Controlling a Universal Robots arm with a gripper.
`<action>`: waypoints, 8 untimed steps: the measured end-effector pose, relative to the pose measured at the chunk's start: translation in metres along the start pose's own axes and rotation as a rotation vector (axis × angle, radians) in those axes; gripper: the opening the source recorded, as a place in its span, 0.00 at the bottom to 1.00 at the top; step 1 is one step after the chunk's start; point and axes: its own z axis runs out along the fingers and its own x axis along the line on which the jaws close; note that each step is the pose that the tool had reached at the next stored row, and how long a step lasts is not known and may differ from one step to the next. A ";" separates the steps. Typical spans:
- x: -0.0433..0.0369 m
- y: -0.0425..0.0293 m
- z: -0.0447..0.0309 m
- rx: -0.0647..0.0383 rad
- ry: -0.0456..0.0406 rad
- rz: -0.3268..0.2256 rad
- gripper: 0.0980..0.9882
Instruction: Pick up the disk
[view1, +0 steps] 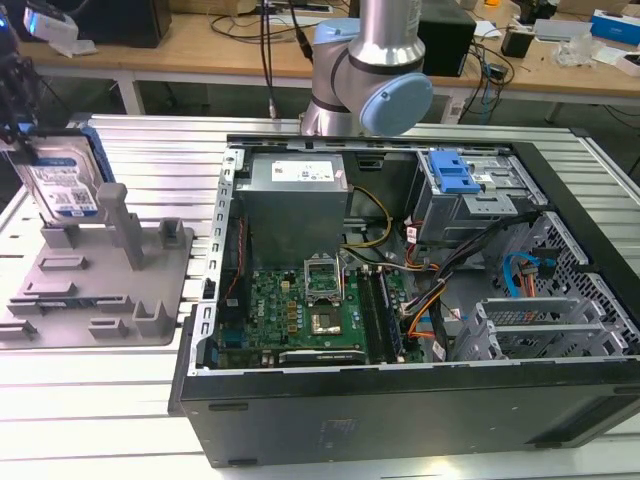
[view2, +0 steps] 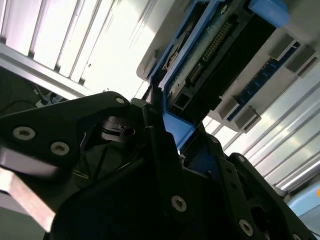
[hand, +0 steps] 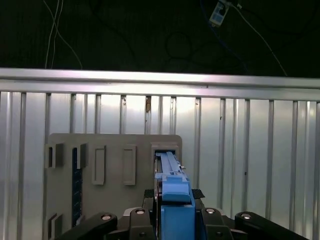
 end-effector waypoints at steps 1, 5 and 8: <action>0.0000 0.0001 -0.0045 0.000 0.0000 0.000 0.30; 0.0000 0.0009 -0.0351 0.000 0.0000 0.000 0.30; 0.0000 0.0015 -0.0579 0.000 0.0000 0.000 0.30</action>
